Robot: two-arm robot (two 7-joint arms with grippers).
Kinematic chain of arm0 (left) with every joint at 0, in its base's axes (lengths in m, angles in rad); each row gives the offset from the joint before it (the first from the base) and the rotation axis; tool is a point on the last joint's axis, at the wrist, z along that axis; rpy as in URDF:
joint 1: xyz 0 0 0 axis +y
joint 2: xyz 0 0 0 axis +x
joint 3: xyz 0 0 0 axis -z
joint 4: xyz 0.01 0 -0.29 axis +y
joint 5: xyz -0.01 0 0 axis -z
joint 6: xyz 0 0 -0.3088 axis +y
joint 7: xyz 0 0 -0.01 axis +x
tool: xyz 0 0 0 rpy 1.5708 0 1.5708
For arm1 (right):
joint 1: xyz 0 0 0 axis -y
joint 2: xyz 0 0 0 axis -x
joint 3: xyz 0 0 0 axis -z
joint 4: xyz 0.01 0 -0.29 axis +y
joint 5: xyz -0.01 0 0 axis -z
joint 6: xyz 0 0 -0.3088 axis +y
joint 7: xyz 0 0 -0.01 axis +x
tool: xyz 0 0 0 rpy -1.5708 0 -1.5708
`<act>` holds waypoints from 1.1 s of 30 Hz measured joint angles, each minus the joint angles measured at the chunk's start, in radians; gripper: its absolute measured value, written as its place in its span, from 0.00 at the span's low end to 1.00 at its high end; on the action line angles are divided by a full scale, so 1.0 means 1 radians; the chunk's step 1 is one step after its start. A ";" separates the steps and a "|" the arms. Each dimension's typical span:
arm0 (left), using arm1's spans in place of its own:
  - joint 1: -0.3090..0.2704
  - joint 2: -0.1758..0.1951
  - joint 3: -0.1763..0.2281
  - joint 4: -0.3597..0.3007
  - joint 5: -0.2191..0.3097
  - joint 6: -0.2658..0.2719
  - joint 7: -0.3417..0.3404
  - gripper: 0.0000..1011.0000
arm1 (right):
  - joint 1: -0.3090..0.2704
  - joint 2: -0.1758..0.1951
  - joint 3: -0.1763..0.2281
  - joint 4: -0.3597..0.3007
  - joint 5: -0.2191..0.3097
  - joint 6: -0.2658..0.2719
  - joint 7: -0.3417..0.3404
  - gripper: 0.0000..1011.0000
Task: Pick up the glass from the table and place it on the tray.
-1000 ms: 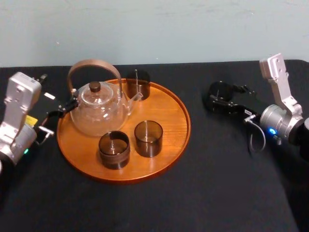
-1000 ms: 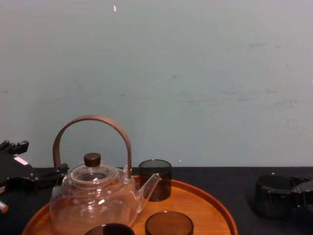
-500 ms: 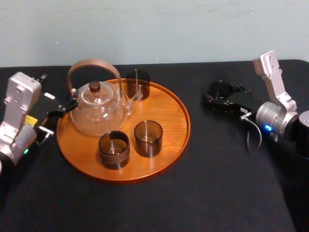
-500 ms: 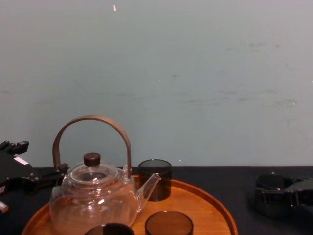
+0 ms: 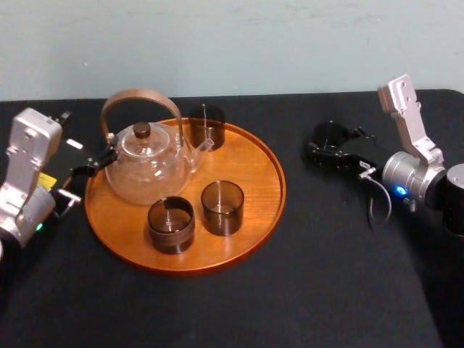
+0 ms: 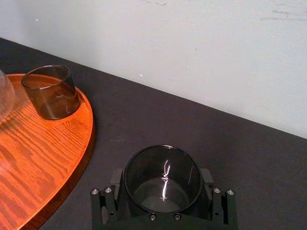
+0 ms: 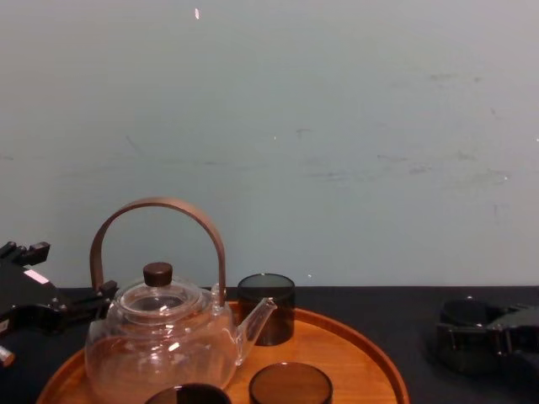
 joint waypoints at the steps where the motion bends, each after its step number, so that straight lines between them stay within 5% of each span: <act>1: 0.000 0.000 0.000 0.000 0.000 0.000 0.000 1.00 | 0.000 0.000 0.000 0.000 0.000 0.000 0.000 0.99; 10: 0.000 0.000 0.000 0.000 0.000 0.000 0.000 1.00 | 0.000 0.001 0.001 0.000 0.000 -0.001 0.000 0.90; 33: 0.000 0.000 0.000 0.000 0.000 0.000 0.000 1.00 | -0.005 0.004 0.003 0.002 0.009 -0.018 0.013 0.89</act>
